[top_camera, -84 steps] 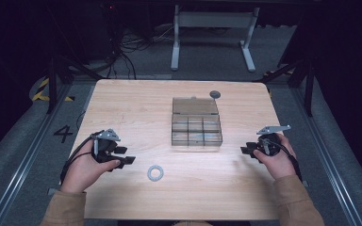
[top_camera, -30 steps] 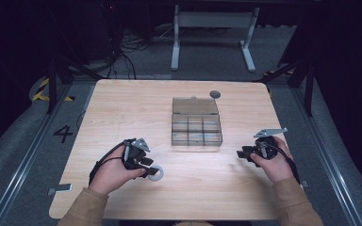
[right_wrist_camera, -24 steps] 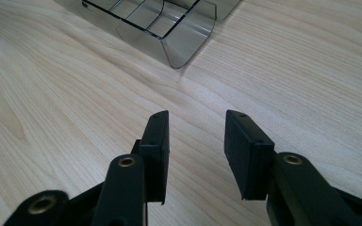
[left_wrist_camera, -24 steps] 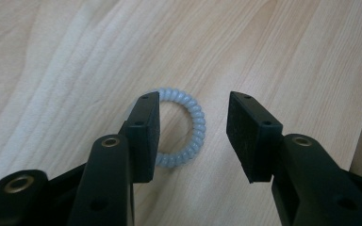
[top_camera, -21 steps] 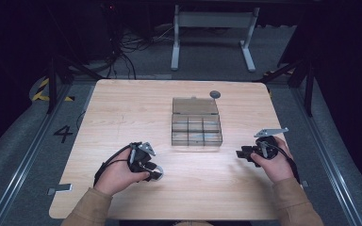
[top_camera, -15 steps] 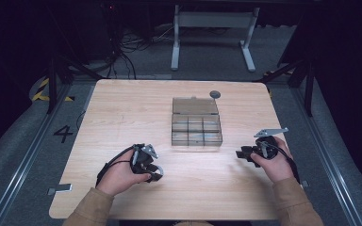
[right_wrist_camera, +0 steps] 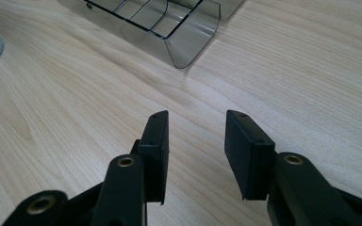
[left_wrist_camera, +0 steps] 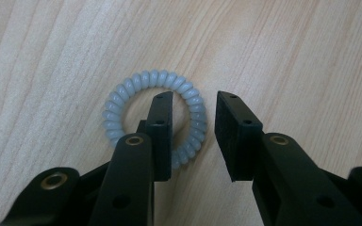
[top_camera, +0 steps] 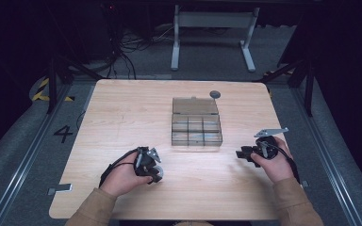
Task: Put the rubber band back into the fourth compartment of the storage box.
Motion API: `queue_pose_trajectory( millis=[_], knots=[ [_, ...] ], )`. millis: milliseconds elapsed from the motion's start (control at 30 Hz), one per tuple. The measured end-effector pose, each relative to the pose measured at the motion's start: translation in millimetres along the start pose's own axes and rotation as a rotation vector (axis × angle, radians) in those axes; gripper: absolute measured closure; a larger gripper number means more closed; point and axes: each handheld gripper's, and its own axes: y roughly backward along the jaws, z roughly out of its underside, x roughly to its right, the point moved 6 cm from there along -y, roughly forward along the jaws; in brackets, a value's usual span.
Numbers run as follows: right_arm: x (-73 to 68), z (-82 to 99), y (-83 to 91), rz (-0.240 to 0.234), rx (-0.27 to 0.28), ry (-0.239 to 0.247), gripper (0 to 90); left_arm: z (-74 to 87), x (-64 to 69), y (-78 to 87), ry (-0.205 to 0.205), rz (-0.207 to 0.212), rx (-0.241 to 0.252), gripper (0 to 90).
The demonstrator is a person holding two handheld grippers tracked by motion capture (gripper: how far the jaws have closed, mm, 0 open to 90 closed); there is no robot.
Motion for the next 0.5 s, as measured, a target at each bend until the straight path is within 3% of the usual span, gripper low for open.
queue_pose_trajectory(
  millis=[133,367,500],
  knots=[
    [-0.9,-0.6,0.1,-0.010,0.006,-0.002,61.6,0.0,0.4,-0.8,-0.007,-0.010,-0.010,72.2],
    [-1.4,-0.4,-0.3,-0.013,0.003,0.001,61.5,-0.4,-1.5,-1.1,-0.055,-0.037,-0.015,78.6],
    [-1.8,-0.5,-0.7,-0.015,0.000,0.003,61.5,-0.6,-1.6,-1.2,-0.054,-0.043,-0.014,81.3]
  ],
)
